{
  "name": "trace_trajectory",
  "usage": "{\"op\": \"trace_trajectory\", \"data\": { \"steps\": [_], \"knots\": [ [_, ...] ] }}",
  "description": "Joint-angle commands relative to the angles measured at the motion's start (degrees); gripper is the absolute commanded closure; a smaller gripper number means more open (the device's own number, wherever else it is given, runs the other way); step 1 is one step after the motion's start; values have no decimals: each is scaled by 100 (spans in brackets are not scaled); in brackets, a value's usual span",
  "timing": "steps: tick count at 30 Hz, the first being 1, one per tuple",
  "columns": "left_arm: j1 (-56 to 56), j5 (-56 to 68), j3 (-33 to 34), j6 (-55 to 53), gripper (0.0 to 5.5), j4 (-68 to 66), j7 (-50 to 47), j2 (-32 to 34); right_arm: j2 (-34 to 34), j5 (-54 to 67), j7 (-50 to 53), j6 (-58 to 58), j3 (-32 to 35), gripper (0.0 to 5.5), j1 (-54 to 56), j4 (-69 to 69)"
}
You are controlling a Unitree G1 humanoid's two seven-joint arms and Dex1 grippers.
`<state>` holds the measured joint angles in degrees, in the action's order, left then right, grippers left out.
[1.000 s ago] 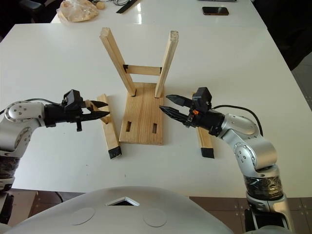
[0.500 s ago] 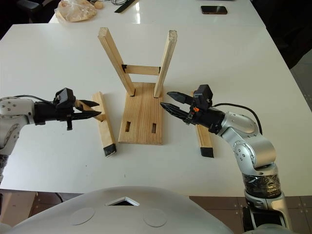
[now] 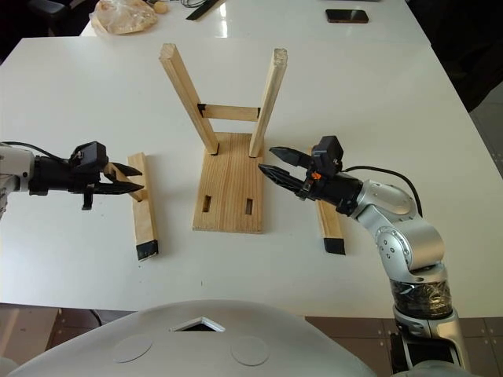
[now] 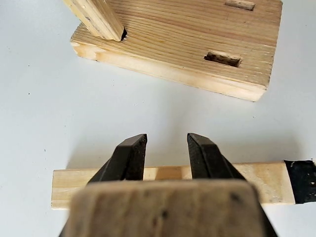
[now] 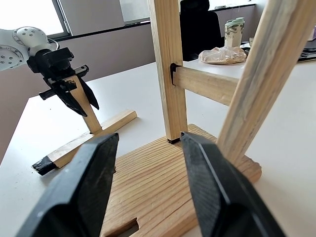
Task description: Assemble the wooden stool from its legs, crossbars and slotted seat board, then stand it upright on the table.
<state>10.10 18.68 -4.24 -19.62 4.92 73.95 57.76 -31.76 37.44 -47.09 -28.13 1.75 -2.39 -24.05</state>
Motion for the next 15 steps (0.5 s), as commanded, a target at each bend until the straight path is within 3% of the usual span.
{"op": "trace_trajectory", "data": {
  "steps": [1, 9, 15],
  "knots": [
    [-199, -119, -291, -66, 419, -17, 30, -162, -31, -12, 26, -37, 19, 321, 5, -57],
    [-261, -128, -614, -221, 419, -131, -347, -824, -2, -34, 9, -50, -43, 321, 146, 66],
    [-629, -138, -289, 131, 419, -490, -671, -949, -23, -42, -19, -16, -19, 321, 132, 102]
  ]
}}
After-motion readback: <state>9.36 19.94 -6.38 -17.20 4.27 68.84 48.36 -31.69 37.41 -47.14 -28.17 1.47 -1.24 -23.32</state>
